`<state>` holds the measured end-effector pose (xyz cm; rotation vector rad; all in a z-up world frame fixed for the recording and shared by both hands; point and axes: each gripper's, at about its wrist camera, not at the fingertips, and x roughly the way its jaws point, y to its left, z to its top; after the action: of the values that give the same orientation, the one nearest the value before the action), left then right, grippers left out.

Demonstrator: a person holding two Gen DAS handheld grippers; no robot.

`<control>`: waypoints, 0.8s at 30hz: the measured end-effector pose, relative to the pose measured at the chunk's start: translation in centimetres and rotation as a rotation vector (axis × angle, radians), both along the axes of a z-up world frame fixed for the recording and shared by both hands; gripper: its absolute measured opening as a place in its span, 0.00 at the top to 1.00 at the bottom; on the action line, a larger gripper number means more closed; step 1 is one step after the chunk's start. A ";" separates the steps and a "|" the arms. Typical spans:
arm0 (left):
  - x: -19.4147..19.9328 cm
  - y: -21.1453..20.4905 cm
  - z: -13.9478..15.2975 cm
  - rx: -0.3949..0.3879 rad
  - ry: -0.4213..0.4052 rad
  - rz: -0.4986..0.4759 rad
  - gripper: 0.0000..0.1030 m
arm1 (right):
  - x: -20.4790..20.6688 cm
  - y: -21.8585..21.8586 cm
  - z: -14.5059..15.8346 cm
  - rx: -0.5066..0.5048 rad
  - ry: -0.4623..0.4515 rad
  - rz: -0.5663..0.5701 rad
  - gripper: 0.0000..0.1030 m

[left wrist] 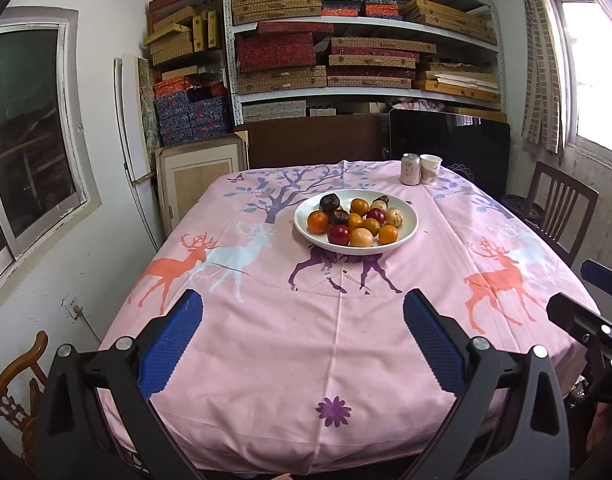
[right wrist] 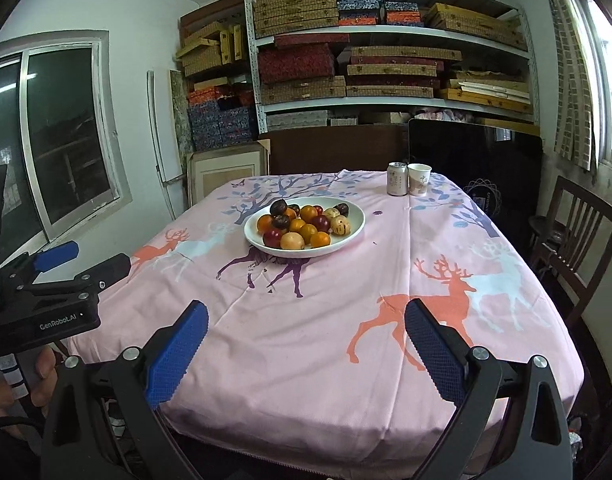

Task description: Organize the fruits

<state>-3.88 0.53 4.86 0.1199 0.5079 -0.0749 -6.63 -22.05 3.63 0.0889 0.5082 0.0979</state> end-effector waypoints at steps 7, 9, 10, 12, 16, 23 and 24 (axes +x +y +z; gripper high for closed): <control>-0.2 -0.2 0.5 -0.008 -0.005 0.020 0.04 | -1.4 -1.2 0.6 0.013 -0.041 -0.035 0.04; -0.3 -0.3 0.5 -0.005 -0.005 0.021 0.04 | -1.7 -1.4 0.5 0.017 -0.043 -0.036 0.04; -0.3 -0.4 0.6 -0.002 -0.007 0.020 0.04 | -1.8 -1.5 0.5 0.019 -0.044 -0.036 0.04; -0.3 -0.5 0.6 0.002 -0.010 0.020 0.04 | -1.8 -1.6 0.4 0.022 -0.041 -0.037 0.04; -0.5 -0.6 0.7 0.003 -0.010 0.018 0.04 | -1.8 -1.7 0.3 0.027 -0.034 -0.038 0.04; -0.5 -0.6 0.6 0.003 -0.005 0.020 0.04 | -1.6 -1.5 -0.1 0.026 -0.010 -0.036 0.04; -0.4 -0.6 0.6 0.005 -0.005 0.020 0.04 | -1.5 -1.4 -0.1 0.025 -0.006 -0.035 0.04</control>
<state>-4.31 -0.10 5.49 0.1196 0.5038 -0.0533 -8.15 -23.46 3.50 0.1212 0.4991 0.0705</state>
